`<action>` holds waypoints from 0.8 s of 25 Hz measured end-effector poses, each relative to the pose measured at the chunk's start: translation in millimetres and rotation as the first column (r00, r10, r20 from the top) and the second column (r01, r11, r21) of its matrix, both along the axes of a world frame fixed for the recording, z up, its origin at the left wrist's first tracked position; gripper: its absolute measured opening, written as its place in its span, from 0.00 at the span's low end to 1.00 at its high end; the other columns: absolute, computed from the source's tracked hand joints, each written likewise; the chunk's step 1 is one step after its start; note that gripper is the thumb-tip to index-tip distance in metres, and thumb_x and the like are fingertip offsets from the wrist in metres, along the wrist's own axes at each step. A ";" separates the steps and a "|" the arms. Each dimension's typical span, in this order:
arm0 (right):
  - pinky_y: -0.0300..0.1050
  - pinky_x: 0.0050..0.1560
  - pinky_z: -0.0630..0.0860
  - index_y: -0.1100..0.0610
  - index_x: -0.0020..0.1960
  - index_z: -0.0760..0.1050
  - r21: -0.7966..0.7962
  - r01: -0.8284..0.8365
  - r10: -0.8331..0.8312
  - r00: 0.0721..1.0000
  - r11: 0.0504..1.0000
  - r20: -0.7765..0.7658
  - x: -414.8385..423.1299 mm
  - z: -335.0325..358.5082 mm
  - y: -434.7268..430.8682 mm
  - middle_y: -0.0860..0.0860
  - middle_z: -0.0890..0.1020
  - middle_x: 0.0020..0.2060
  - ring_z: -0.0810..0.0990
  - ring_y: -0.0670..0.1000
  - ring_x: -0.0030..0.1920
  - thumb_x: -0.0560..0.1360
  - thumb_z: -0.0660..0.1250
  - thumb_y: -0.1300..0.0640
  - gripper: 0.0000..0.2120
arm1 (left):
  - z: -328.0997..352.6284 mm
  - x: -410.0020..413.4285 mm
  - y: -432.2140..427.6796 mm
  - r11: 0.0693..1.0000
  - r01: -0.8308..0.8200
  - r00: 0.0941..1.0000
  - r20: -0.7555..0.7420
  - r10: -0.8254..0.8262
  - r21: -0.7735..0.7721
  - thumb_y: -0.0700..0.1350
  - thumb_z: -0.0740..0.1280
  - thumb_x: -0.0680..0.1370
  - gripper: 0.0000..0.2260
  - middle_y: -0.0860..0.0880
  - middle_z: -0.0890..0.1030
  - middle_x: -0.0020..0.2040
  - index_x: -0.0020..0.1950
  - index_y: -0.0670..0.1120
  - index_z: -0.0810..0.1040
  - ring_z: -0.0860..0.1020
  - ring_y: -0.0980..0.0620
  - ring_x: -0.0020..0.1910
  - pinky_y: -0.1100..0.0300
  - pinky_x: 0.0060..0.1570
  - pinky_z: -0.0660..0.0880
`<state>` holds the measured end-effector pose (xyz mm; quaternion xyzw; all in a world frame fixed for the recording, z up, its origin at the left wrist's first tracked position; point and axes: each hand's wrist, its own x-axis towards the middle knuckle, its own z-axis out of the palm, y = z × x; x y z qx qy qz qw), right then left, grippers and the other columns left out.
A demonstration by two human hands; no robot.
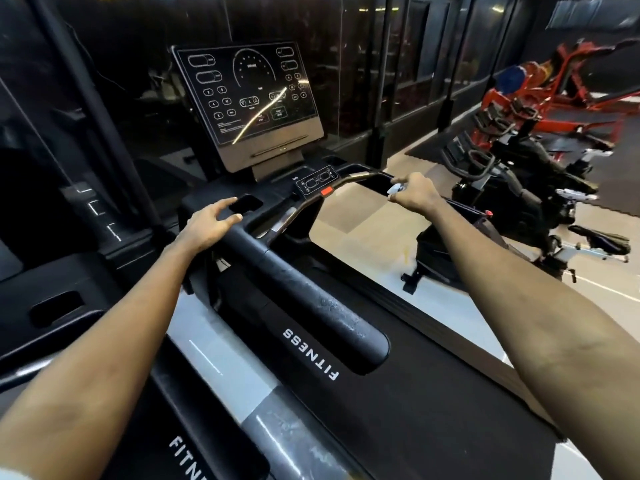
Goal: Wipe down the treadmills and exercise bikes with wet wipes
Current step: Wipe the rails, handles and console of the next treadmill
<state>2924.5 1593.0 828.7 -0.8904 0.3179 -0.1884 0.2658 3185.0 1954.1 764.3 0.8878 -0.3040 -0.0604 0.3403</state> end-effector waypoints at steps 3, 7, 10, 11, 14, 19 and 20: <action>0.40 0.49 0.70 0.63 0.67 0.77 0.010 -0.070 0.070 0.998 0.998 -0.006 29.9 -7.9 -23.4 0.59 0.82 0.58 0.79 0.55 0.56 0.76 0.70 0.63 0.19 | -8.0 7.0 -12.4 0.999 -0.041 0.999 0.019 0.041 0.009 0.65 0.66 0.76 0.26 0.50 0.73 0.74 0.74 0.66 0.67 0.69 0.47 0.74 0.47 0.74 0.65; 0.44 0.57 0.74 0.62 0.67 0.77 0.035 -0.165 0.165 0.986 0.986 -0.017 84.9 -16.9 -68.0 0.59 0.82 0.60 0.79 0.57 0.62 0.75 0.72 0.62 0.20 | -16.3 18.0 -25.6 0.991 -0.133 0.991 0.031 0.133 0.013 0.64 0.66 0.77 0.26 0.50 0.74 0.73 0.74 0.65 0.68 0.71 0.46 0.72 0.46 0.73 0.66; 0.38 0.52 0.71 0.60 0.68 0.77 0.065 -0.255 0.257 0.966 0.965 -0.014 137.9 -25.4 -111.0 0.57 0.81 0.62 0.79 0.56 0.62 0.73 0.74 0.61 0.23 | -18.4 21.9 -37.2 0.963 -0.270 0.961 0.052 0.270 -0.011 0.66 0.67 0.74 0.28 0.50 0.76 0.71 0.74 0.63 0.70 0.73 0.46 0.71 0.47 0.73 0.67; 0.38 0.52 0.72 0.59 0.67 0.78 0.066 -0.299 0.300 0.954 0.952 -0.001 155.5 -28.1 -124.1 0.57 0.81 0.62 0.79 0.55 0.62 0.73 0.74 0.61 0.23 | -21.0 20.2 -41.6 0.945 -0.326 0.943 0.057 0.327 -0.020 0.64 0.68 0.75 0.27 0.49 0.76 0.71 0.74 0.62 0.70 0.73 0.47 0.71 0.47 0.73 0.67; 0.43 0.62 0.74 0.57 0.66 0.79 0.052 -0.432 0.432 0.902 0.900 0.009 195.6 -36.2 -158.1 0.55 0.82 0.62 0.79 0.54 0.63 0.74 0.71 0.61 0.20 | -28.0 4.4 -61.4 0.879 -0.477 0.874 0.091 0.477 -0.019 0.60 0.68 0.78 0.25 0.50 0.74 0.73 0.75 0.61 0.70 0.71 0.46 0.73 0.47 0.75 0.64; 0.42 0.64 0.70 0.56 0.66 0.79 0.051 -0.611 0.612 0.790 0.790 -0.037 239.9 -43.2 -196.9 0.56 0.82 0.62 0.79 0.55 0.64 0.74 0.72 0.60 0.20 | -33.0 -57.5 -93.0 0.754 -0.656 0.754 0.038 0.656 0.005 0.65 0.66 0.75 0.28 0.50 0.74 0.74 0.75 0.62 0.70 0.70 0.47 0.74 0.46 0.75 0.63; 0.40 0.63 0.70 0.56 0.66 0.79 0.055 -0.634 0.636 0.770 0.771 -0.038 251.2 -43.4 -197.1 0.55 0.82 0.62 0.79 0.55 0.64 0.74 0.72 0.59 0.20 | -34.1 -70.4 -94.1 0.723 -0.690 0.723 0.028 0.690 0.011 0.67 0.65 0.72 0.30 0.50 0.74 0.73 0.74 0.62 0.70 0.70 0.48 0.74 0.47 0.75 0.63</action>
